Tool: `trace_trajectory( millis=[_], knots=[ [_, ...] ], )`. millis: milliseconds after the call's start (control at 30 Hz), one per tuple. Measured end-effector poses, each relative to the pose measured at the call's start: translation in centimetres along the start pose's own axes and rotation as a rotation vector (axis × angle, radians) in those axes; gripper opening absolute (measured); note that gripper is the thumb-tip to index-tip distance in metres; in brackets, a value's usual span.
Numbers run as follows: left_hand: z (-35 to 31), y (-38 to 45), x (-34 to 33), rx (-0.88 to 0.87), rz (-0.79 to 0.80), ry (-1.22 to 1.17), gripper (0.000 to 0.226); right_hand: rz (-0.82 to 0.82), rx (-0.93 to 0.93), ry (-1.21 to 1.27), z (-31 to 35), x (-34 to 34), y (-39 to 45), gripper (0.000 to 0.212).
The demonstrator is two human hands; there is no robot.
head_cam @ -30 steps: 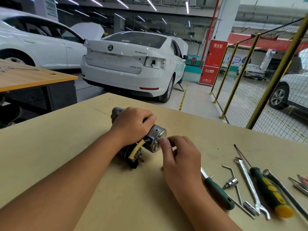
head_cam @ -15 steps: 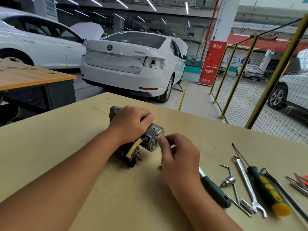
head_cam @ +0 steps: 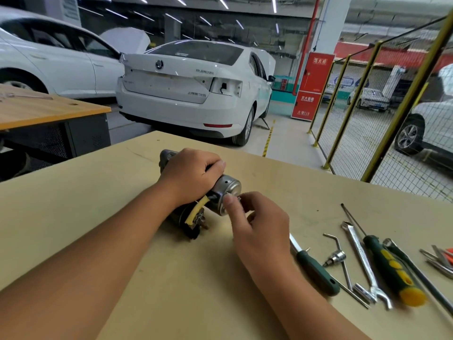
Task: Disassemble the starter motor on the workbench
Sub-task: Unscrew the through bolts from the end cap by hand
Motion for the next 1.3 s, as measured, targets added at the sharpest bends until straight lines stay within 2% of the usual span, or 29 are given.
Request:
trace_trajectory(
  millis=[67,133,267,333,367,433,500,567,633,733,800,867,933,1000,1100,1167,1233,1300],
  knots=[
    [0.02,0.03,0.02,0.002,-0.002,-0.003,0.041,0.012,-0.020,0.017,-0.29,-0.12,0.14,0.023],
    [0.01,-0.02,-0.06,-0.002,0.003,-0.001,0.041,0.013,-0.004,0.034,-0.36,-0.10,0.37,0.006],
    [0.07,-0.04,-0.14,-0.007,0.005,0.007,0.041,-0.006,0.003,0.053,-0.36,0.09,0.30,0.014],
    [0.04,-0.04,-0.12,-0.007,0.005,0.006,0.041,0.010,-0.010,0.050,-0.64,0.03,0.38,0.027],
    [0.00,-0.03,-0.10,-0.008,0.006,0.006,0.041,0.021,-0.011,0.057,-0.76,0.00,0.44,0.026],
    [-0.15,-0.02,-0.10,-0.008,0.012,0.007,0.042,0.026,-0.007,0.059,-0.69,0.04,0.55,0.008],
    [-0.20,-0.07,-0.10,-0.005,0.015,0.005,0.042,0.026,-0.017,0.082,-0.54,0.08,0.35,0.014],
    [-0.15,-0.09,-0.09,-0.001,0.016,0.004,0.041,0.018,-0.018,0.079,-0.57,0.11,0.28,0.011],
    [-0.06,-0.08,-0.12,-0.001,0.012,0.006,0.041,0.015,-0.008,0.062,-0.76,0.11,0.38,0.020],
    [0.12,-0.06,-0.28,-0.005,0.015,0.001,0.041,0.012,0.013,0.072,-0.73,0.07,0.55,0.005],
    [0.18,-0.09,-0.36,-0.012,0.018,0.000,0.040,0.014,0.007,0.090,-0.61,0.07,0.33,0.017],
    [0.24,-0.11,-0.37,-0.013,0.018,0.001,0.040,0.009,-0.008,0.089,-0.65,0.08,0.32,0.011],
    [0.26,-0.11,-0.36,-0.008,0.016,-0.005,0.039,-0.005,0.003,0.073,-0.86,0.14,0.43,0.016],
    [0.25,-0.12,-0.37,-0.012,0.016,-0.006,0.039,0.005,0.007,0.086,-0.72,0.13,0.56,0.006],
    [0.24,-0.13,-0.47,-0.019,0.018,-0.002,0.038,0.011,-0.006,0.101,-0.47,0.18,0.24,0.019],
    [0.31,-0.10,-0.49,-0.016,0.013,-0.005,0.039,0.005,-0.004,0.093,-0.44,0.10,0.22,0.011],
    [0.41,-0.01,-0.54,-0.015,0.010,-0.006,0.039,-0.014,-0.010,0.084,-0.86,0.03,0.47,0.020],
    [0.44,0.02,-0.61,-0.019,0.012,-0.005,0.040,-0.015,0.001,0.084,-1.02,0.00,0.70,0.012]
  ],
)
Point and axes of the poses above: each hand's wrist, its own y-axis towards the middle knuckle, its own x-axis out of the back of the hand, z = x × y, the point moved 2 cm from there along y, towards the middle knuckle, and after that the axes turned 13 degrees about -z, right-handed, at the moved point
